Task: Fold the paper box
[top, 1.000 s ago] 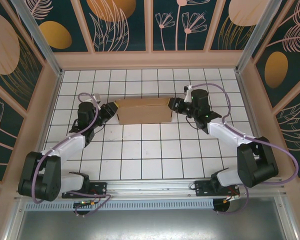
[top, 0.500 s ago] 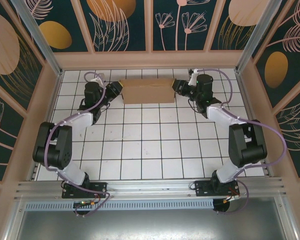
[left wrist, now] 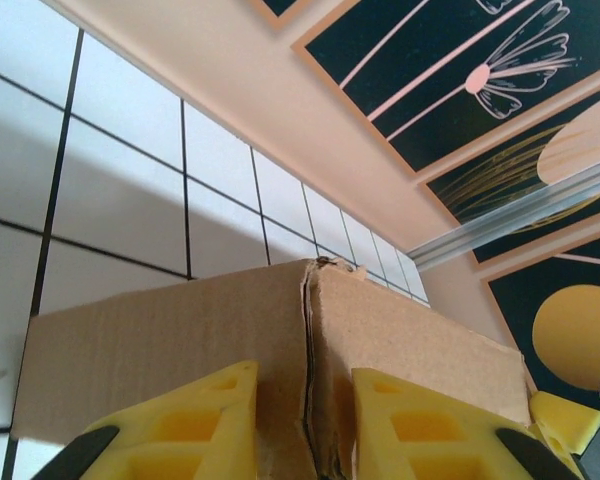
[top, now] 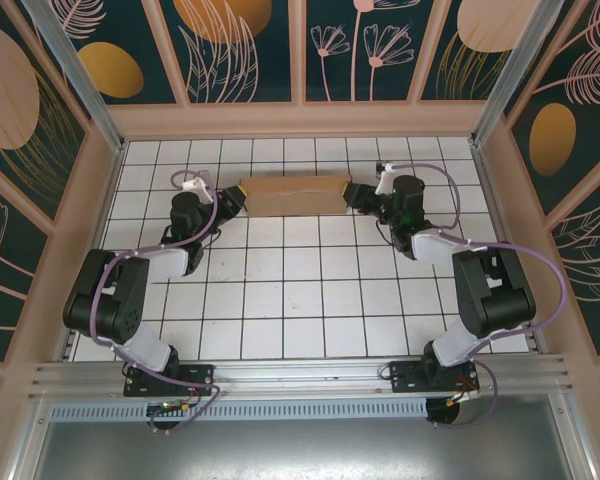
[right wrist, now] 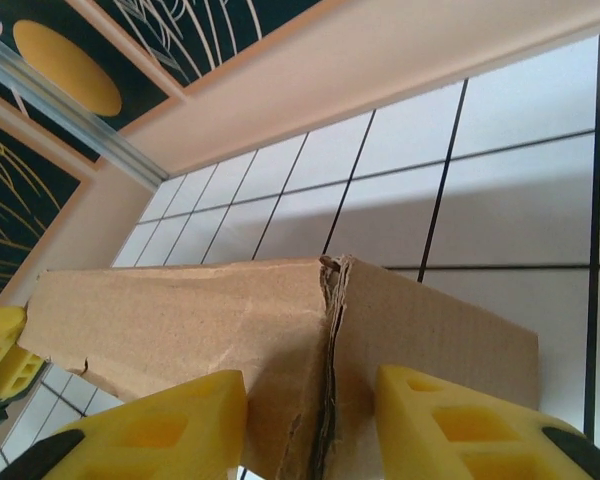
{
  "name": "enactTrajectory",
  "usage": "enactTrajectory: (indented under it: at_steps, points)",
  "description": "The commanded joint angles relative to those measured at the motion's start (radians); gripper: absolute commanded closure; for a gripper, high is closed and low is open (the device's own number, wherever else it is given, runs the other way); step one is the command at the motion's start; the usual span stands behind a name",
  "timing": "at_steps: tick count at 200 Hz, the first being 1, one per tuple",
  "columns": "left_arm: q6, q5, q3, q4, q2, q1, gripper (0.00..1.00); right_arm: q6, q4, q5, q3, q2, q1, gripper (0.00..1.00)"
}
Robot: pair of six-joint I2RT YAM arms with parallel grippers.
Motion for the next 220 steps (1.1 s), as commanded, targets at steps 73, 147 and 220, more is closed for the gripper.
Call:
enactTrajectory:
  at_steps: [73, 147, 220]
  points:
    - [0.016, -0.034, -0.124, -0.183, -0.057, -0.044, 0.57, 0.067, -0.128, 0.120, -0.197, -0.160, 0.072, 0.41]
    - [0.097, -0.089, 0.051, -0.319, -0.010, -0.045, 0.43, 0.072, -0.306, 0.088, -0.044, -0.032, 0.018, 0.40]
    - [0.049, -0.016, 0.139, -0.224, 0.248, -0.044, 0.65, 0.087, -0.355, 0.051, 0.115, 0.188, 0.014, 0.59]
